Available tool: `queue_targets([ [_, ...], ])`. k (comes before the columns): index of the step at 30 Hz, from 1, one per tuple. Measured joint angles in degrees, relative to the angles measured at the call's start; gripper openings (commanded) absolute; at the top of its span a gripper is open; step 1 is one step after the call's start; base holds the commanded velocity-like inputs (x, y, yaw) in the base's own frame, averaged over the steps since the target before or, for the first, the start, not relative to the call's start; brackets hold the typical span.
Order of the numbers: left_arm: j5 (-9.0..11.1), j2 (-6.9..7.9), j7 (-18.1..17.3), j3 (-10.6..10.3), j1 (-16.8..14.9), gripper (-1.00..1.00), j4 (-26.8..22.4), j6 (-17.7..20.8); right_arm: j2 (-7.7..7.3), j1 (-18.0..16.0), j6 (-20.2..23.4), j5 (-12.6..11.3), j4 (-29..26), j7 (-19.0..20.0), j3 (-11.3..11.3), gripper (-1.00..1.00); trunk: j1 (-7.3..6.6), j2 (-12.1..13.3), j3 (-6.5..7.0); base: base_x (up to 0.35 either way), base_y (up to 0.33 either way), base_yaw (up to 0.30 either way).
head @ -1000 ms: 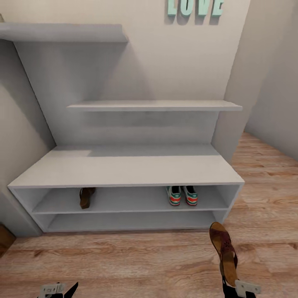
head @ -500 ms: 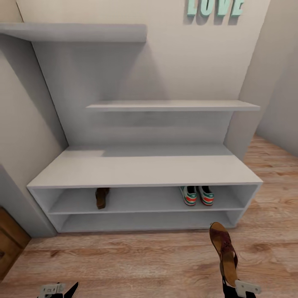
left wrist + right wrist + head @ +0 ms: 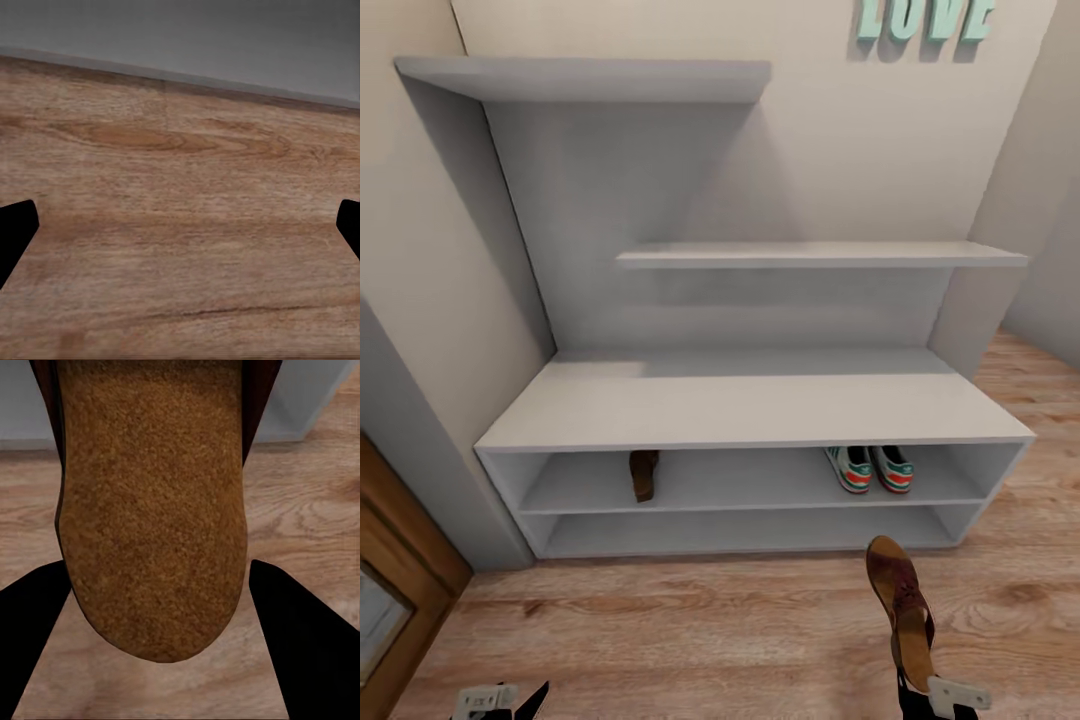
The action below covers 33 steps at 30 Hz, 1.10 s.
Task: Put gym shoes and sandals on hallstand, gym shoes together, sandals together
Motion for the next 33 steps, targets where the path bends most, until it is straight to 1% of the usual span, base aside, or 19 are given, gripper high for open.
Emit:
queue_targets([
  [8, -0.17, -0.01, 0.00, -0.08, 0.00, 1.00, 0.00, 0.00, 0.00, 0.00, 0.00, 0.00, 0.00, 0.00, 0.00, -1.00, 0.01, 0.00, 0.00, -0.122, 0.311, 0.000],
  [25, -0.24, -0.09, 0.00, -0.10, 0.00, 1.00, 0.01, 0.00, 0.00, 0.00, -0.01, 0.00, 0.00, 0.00, -0.01, -1.00, 0.01, 0.00, 0.00, -0.198, 0.248, 0.000],
  [27, -0.21, -0.48, 0.00, -0.55, -0.01, 1.00, 0.03, -0.14, 0.07, 0.00, 0.06, 0.15, -0.03, 0.16, 0.17, -1.00, 0.00, 0.01, 0.00, -0.039, 0.070, 0.000],
  [31, -0.22, -0.73, -0.13, -0.68, -0.01, 1.00, 0.06, -1.53, 0.46, -0.06, 0.65, 0.27, -0.45, 0.20, 0.15, -1.00, -0.01, 0.00, 0.00, -0.017, 0.031, 0.000],
  [33, -0.29, -0.82, -0.48, -0.70, -0.01, 1.00, 0.14, -3.34, 1.38, -0.07, 2.42, 0.47, -1.61, 0.21, 0.49, -1.00, -0.01, 0.00, 0.00, -0.007, 0.013, 0.000],
])
